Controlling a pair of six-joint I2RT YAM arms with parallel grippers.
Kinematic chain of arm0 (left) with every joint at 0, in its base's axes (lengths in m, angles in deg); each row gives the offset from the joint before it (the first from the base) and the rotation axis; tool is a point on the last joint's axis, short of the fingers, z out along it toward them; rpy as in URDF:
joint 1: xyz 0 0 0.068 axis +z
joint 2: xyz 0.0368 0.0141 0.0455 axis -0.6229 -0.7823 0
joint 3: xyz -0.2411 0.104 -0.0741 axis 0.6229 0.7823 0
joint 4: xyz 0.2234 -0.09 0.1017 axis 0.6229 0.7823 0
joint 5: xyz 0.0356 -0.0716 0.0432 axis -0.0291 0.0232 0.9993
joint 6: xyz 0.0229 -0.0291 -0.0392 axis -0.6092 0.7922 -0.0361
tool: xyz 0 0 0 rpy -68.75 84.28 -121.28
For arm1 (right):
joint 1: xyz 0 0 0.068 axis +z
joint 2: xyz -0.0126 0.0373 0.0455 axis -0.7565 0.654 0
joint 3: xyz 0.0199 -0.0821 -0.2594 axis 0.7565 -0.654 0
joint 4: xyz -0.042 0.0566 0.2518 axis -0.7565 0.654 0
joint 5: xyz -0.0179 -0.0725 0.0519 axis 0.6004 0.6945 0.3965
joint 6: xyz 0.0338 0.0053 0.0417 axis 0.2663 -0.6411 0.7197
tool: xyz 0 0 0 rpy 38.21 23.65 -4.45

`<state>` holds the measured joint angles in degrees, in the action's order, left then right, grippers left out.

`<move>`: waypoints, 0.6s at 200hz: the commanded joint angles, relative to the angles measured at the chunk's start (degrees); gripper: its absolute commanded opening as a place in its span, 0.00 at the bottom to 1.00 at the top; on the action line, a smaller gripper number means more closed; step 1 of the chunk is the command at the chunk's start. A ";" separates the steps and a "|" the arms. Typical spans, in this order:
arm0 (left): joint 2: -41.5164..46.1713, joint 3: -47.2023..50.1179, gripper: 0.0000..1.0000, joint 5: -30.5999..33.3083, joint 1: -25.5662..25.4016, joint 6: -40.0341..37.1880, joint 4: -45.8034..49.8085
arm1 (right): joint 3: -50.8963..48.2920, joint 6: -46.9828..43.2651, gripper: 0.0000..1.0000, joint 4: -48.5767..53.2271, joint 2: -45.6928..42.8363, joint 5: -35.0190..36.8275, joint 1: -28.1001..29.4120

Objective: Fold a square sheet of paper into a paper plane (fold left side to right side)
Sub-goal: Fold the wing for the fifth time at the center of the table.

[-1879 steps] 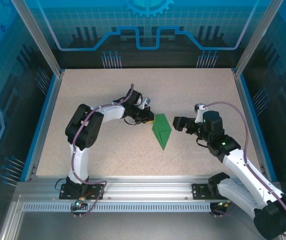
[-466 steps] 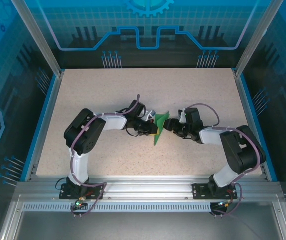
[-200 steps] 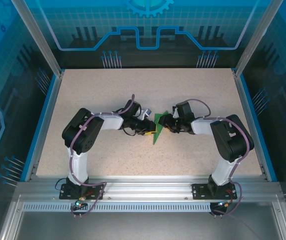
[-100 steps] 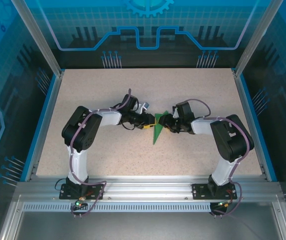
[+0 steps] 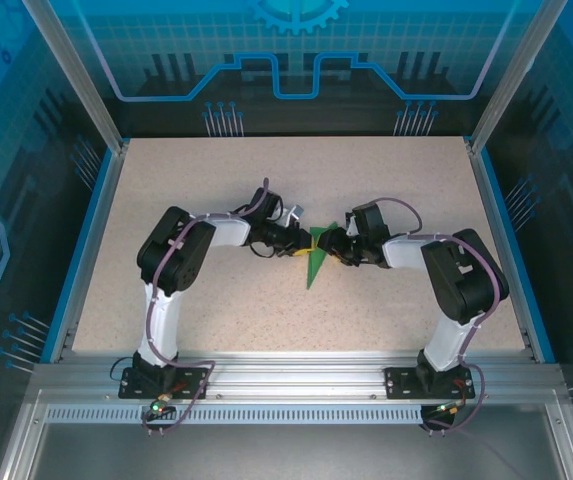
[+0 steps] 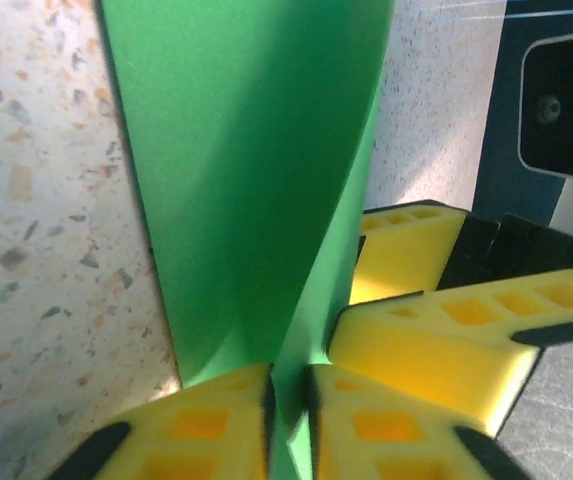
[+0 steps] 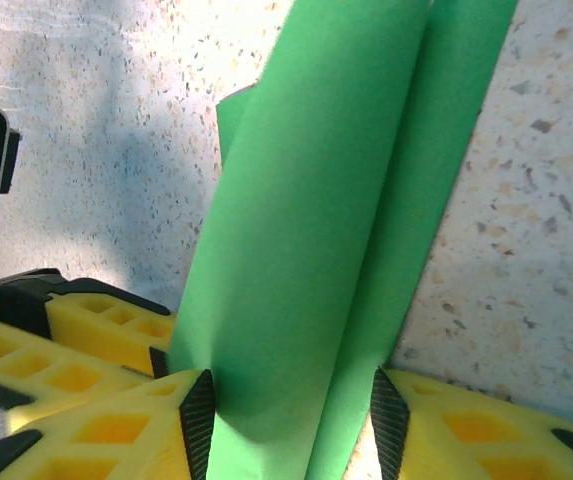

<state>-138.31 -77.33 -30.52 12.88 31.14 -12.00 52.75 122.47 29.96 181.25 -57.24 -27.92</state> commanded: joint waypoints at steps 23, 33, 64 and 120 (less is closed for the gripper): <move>-1.38 -2.89 0.06 1.44 0.07 -5.10 5.29 | -1.02 -0.83 0.48 4.50 3.53 1.06 1.27; -1.55 -3.11 0.06 1.54 0.08 -5.54 5.76 | -1.00 -1.00 0.48 4.59 3.58 1.12 1.20; -2.37 -4.14 0.05 2.19 0.19 -7.22 7.08 | -1.13 -1.24 0.48 4.80 3.24 1.10 1.21; -4.18 -4.98 0.05 2.58 0.17 -8.07 7.79 | -1.17 -2.07 0.49 5.10 2.20 1.11 1.22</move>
<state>-141.09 -80.87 -28.80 12.88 25.09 -6.36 52.77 122.14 30.13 181.23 -57.24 -27.92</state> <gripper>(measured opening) 0.053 0.483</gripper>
